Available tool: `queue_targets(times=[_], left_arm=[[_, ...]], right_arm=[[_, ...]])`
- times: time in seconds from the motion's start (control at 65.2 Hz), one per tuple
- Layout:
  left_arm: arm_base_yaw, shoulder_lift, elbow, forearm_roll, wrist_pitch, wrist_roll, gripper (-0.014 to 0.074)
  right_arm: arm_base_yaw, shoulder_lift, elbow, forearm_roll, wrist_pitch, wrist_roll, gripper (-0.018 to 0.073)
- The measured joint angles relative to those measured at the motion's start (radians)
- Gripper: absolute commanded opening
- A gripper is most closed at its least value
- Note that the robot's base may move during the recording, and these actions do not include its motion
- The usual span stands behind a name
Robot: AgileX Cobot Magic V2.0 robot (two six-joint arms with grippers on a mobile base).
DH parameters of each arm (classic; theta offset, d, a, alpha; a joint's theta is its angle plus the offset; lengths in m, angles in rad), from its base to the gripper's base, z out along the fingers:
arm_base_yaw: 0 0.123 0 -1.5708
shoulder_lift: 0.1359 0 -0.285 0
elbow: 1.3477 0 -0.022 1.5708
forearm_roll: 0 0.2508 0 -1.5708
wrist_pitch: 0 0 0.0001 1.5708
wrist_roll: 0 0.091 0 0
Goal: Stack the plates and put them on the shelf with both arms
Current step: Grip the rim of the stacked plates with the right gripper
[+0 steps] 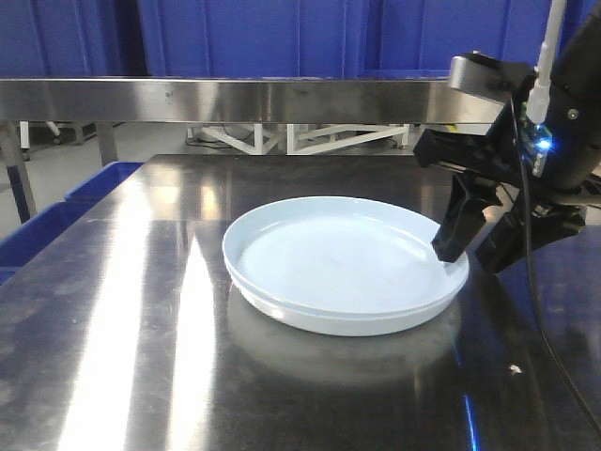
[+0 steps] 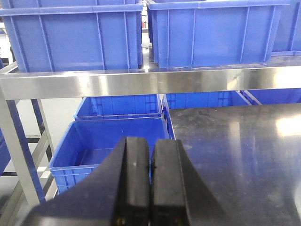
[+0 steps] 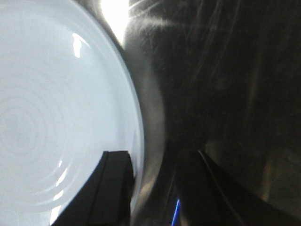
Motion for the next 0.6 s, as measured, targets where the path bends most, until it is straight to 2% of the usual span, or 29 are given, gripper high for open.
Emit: queue_targets(times=[0.491, 0.598], left_arm=[[0.0, 0.0, 0.0, 0.0, 0.0, 0.0, 0.0082], [0.0, 0.0, 0.0, 0.0, 0.0, 0.0, 0.0082]], right_arm=[[0.054, 0.019, 0.0, 0.0, -0.068, 0.015, 0.0368], [0.061, 0.021, 0.0, 0.0, -0.075, 0.015, 0.0331]])
